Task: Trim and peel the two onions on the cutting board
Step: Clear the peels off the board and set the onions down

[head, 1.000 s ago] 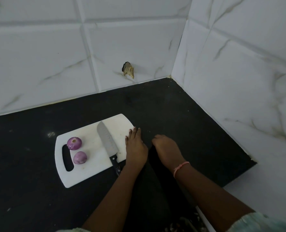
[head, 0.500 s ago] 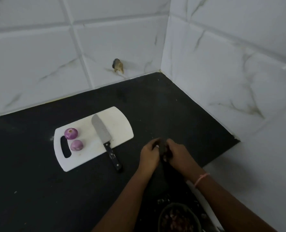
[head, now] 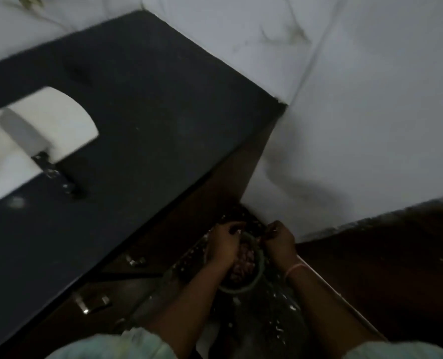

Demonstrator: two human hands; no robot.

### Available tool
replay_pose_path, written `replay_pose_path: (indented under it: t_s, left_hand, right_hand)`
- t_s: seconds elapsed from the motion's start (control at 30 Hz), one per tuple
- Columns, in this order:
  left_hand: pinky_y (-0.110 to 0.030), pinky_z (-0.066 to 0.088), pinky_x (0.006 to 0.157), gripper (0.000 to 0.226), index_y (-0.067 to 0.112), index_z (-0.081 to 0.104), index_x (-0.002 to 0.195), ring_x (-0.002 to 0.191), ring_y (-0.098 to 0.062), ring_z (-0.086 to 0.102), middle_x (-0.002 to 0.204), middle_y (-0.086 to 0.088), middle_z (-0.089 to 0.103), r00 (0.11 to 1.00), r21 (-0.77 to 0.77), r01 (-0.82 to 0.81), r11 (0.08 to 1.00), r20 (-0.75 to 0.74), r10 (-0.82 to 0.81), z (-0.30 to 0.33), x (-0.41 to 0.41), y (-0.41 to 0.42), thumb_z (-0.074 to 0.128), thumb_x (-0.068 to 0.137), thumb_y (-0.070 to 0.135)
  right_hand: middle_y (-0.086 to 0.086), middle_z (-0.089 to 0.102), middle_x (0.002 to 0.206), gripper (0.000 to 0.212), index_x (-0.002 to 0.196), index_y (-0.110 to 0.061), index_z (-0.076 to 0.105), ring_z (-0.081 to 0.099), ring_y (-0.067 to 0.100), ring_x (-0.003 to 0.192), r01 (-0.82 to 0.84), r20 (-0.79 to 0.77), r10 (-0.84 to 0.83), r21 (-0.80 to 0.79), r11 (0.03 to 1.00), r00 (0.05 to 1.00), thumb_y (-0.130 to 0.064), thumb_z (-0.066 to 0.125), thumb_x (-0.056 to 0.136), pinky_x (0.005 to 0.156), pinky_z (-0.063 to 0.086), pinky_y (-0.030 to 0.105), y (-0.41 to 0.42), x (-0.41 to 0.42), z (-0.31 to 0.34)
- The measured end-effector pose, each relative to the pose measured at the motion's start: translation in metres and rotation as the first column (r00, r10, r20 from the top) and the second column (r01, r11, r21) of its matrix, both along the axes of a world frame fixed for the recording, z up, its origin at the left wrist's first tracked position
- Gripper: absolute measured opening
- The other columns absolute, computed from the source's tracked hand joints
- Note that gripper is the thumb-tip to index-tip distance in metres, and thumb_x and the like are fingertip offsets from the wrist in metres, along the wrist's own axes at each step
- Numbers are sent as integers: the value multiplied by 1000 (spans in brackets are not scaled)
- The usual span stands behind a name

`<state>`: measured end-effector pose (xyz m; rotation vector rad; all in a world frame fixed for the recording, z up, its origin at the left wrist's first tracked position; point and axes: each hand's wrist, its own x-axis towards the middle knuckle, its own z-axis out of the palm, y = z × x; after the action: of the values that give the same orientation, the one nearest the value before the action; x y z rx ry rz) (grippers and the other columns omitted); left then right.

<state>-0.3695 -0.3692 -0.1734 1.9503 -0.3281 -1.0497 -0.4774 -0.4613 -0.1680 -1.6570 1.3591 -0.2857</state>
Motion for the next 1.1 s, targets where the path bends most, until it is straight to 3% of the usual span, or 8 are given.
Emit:
replay_pose_path:
  t_s: [0.17,0.3,0.43,0.53,0.7,0.8,1.0,1.1]
  left_hand:
    - [-39,45,106,21,14,74,99,117,-31,61,119,-15,68,981,218,118,969,128,-148,-45,-25,-15,55,96,20]
    - [-34,37,110,39,13,63,131,128,-28,55,139,-13,60,921,388,157,908,275,-277,-51,-22,-21,49,102,34]
    - [-42,4,123,46,22,47,148,149,-25,27,160,-9,36,886,491,256,833,225,-405,-55,-30,-23,34,107,38]
    - [-33,-8,115,43,28,45,149,151,-19,22,162,-2,32,862,480,290,828,245,-444,-57,-36,-19,35,107,36]
    - [-25,6,116,46,15,40,151,150,-25,25,160,-8,34,911,508,228,831,189,-366,-48,-37,-21,32,109,30]
    - [-41,2,122,54,16,21,158,154,-27,9,166,-6,13,879,494,311,812,177,-444,-39,-41,-18,28,109,39]
    - [-33,29,111,45,15,63,132,132,-26,50,140,-10,58,914,415,247,876,201,-353,-10,-34,-28,41,105,43]
    - [-32,38,106,39,15,57,138,130,-27,52,143,-11,55,976,131,181,975,101,-194,30,-30,-43,39,106,29]
  right_hand:
    - [14,66,110,21,114,-7,61,61,30,105,-240,-205,227,-41,970,952,-6,52,96,84,45,28,5,-9,-44]
    - [14,69,107,24,108,-8,69,64,30,102,-379,-304,306,-220,899,902,-19,51,96,95,48,38,3,-5,-57]
    - [11,72,99,24,101,-12,73,67,29,93,-416,-377,334,-162,895,864,-27,56,92,84,54,38,3,-1,-64]
    - [10,70,100,18,100,-15,68,65,29,93,-362,-351,257,-279,889,900,-25,57,92,78,54,38,7,4,-53]
    - [17,70,103,21,105,-6,69,65,34,95,-326,-274,264,-212,921,925,-18,65,88,81,53,38,1,9,-49]
    - [18,68,116,33,118,-3,67,62,33,110,-349,-262,332,-21,937,906,-17,67,89,91,46,31,-7,6,-43]
    - [22,69,104,31,93,0,71,64,29,92,-113,-258,95,-54,992,961,-27,56,97,71,42,27,-9,-1,-14]
    - [20,68,113,26,115,0,66,63,30,102,2,-82,-11,-100,995,997,-12,49,98,81,45,27,-10,14,17]
